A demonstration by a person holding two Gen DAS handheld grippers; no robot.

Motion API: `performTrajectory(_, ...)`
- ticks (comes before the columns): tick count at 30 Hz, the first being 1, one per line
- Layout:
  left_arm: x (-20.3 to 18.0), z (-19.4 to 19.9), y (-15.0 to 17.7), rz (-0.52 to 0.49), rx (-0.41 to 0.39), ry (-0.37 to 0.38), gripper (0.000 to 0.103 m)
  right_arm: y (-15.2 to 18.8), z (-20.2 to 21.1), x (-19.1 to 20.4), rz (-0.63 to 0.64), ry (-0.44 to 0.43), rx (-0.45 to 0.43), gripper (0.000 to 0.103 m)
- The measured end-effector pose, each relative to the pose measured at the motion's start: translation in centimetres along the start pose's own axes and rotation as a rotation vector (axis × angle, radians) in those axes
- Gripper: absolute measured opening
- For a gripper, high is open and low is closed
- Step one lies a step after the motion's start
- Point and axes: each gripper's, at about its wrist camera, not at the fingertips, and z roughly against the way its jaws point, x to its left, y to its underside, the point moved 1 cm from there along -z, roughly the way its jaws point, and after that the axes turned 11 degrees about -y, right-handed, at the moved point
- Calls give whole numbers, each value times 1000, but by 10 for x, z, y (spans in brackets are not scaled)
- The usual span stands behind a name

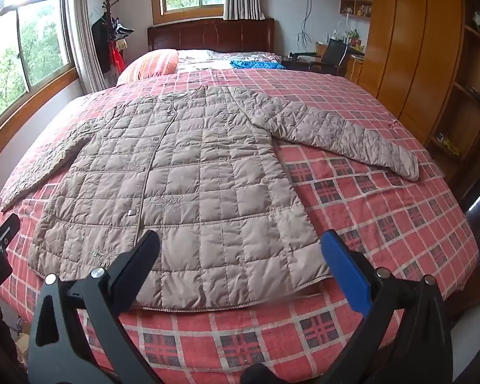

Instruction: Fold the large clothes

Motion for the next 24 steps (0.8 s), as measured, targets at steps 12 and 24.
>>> performTrajectory(12, -1, 2, 0, -3, -2, -3, 99, 0, 0, 0, -3, -4, -4, 100)
performTrajectory(24, -1, 2, -1, -3, -4, -4, 99, 0, 0, 0, -3, -5, -9, 100)
